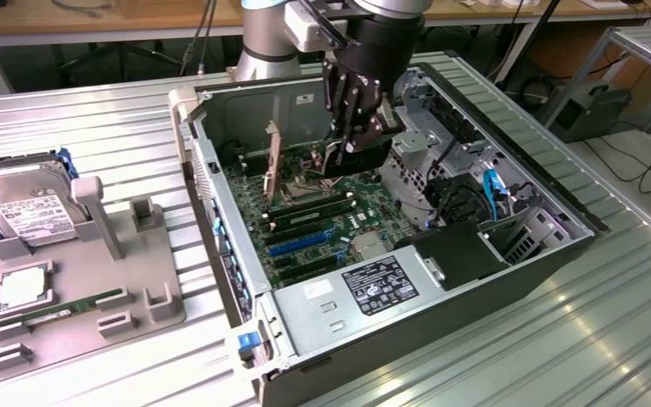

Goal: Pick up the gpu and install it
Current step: 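Insert the gpu into the slot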

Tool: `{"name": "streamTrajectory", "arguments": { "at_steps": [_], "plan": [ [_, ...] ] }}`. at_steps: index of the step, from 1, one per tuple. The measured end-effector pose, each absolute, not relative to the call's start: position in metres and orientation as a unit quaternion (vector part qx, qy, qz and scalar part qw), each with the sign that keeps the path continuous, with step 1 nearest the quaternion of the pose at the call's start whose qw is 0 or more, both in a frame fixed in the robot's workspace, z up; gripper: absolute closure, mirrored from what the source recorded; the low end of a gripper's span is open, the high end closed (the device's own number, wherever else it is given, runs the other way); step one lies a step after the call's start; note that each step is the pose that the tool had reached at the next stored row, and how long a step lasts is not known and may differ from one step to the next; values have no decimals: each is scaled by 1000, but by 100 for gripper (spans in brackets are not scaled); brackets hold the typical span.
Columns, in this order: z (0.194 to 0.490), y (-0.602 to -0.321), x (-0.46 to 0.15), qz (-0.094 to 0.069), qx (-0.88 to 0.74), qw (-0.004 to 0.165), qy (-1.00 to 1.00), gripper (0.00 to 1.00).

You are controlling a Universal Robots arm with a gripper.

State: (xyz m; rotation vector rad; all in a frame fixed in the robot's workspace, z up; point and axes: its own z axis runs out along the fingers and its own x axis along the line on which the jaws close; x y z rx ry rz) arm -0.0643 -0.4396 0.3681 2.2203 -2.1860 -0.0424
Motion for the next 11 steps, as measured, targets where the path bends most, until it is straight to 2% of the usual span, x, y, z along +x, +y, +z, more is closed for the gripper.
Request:
{"name": "streamTrajectory", "arguments": {
  "at_steps": [11],
  "plan": [
    [357, -442, -78, -16, 730, 10, -683, 74]
  ]
}}
